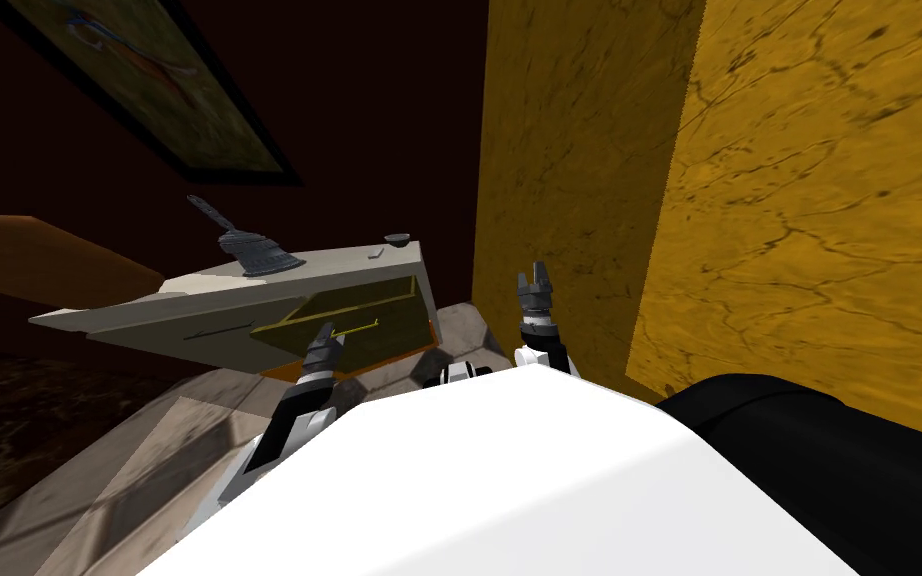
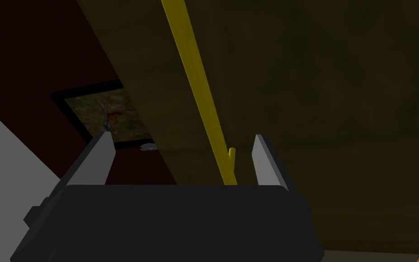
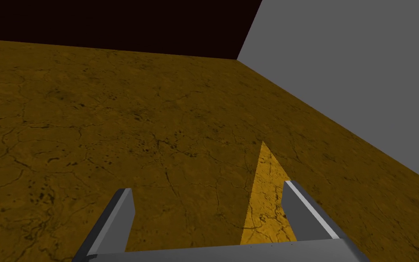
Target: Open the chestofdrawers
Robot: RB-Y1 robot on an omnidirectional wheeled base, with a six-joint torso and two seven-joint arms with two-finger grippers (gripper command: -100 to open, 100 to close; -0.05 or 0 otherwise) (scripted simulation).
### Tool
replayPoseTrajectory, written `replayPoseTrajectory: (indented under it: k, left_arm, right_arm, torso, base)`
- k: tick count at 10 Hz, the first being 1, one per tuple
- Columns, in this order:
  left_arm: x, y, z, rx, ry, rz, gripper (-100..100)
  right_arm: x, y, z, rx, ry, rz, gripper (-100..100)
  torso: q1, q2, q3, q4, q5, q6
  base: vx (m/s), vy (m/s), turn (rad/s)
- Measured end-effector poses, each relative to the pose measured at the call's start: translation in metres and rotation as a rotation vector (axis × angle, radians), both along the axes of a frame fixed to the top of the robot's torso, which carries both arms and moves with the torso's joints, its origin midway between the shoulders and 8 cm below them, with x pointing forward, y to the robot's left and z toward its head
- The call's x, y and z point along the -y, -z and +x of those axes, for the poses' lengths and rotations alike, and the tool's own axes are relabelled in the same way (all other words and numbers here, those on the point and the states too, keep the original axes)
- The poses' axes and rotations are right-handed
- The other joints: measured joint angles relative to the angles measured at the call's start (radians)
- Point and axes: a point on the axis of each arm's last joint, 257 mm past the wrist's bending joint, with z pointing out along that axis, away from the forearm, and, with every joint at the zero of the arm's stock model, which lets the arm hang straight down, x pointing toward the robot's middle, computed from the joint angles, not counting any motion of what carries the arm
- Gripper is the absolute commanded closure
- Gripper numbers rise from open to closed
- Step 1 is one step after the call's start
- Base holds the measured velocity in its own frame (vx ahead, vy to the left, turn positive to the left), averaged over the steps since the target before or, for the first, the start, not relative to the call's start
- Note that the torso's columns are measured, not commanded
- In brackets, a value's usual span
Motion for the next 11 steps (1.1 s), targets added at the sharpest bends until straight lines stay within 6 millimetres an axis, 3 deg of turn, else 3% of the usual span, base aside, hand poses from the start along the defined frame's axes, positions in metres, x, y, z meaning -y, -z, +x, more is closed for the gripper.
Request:
replayPoseTrajectory:
  k: [5, 6, 11]
  left_arm:
    - [-0.005, -0.022, -0.009, -0.014, 0.009, -0.006, -100]
    - [-0.006, -0.022, -0.009, -0.017, 0.008, -0.008, 0]
    - [-0.007, -0.017, -0.01, -0.027, 0.005, -0.012, 0]
  right_arm:
    - [0.0, 0.0, 0.0, 0.0, 0.0, 0.0, 0]
    - [0.0, 0.0, 0.0, 0.0, 0.0, 0.0, 0]
    - [0.0, 0.0, 0.0, 0.0, 0.0, 0.0, 0]
  torso:
    - [-0.003, 0.003, 0.001, 0.004, -0.005, 0.0]
    - [-0.003, 0.004, 0.002, 0.003, -0.003, 0.0]
    - [-0.001, 0.001, 0.001, 0.001, -0.001, 0.0]
  base:
    - [0.023, -0.013, 0.011]
    - [0.0, 0.0, 0.0]
    - [0.0, 0.0, 0.0]
